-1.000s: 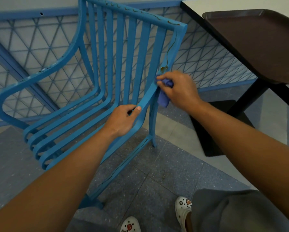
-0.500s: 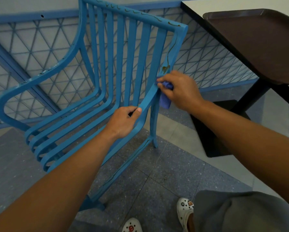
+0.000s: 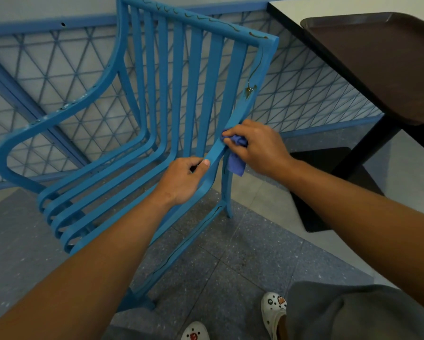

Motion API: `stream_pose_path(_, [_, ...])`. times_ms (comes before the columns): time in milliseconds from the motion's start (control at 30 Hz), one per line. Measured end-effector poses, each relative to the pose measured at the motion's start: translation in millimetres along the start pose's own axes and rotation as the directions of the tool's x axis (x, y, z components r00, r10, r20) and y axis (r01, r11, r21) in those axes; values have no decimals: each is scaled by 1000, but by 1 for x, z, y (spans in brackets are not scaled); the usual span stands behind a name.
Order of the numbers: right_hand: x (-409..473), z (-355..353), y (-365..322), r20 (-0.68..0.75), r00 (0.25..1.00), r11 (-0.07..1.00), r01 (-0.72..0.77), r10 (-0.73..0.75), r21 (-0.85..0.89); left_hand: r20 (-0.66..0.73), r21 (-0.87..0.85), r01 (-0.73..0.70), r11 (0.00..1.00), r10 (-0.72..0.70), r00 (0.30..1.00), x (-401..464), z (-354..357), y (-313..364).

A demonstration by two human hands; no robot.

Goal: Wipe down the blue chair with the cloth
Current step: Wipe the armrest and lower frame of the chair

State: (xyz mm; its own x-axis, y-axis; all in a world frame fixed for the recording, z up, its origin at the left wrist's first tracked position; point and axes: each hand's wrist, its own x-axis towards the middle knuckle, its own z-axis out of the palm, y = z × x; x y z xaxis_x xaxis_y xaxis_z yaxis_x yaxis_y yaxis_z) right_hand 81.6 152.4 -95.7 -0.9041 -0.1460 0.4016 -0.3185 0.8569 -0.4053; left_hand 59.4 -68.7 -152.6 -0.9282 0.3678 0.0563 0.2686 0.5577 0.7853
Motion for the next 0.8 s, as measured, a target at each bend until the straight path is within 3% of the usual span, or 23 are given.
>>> stream_pose_path(167, [30,-35,19,-92,996,998,-27,22,-53,12,7,9,1000,-9,1000,-2,-2,2])
stream_pose_path(333, [41,-35,18,-238,963,991,-119,130,62,21,7,2,1000,-2,1000,-1,-3,4])
stream_pose_path(633, [8,-8,5,-6,1000,999,5,-6,-49,10,-7,-8,1000,8,1000,-4,-4,8])
stream_pose_path(800, [37,-40,22,-162,985,996,-73,63,-58,29,7,-7,1000,7,1000,-4,-4,4])
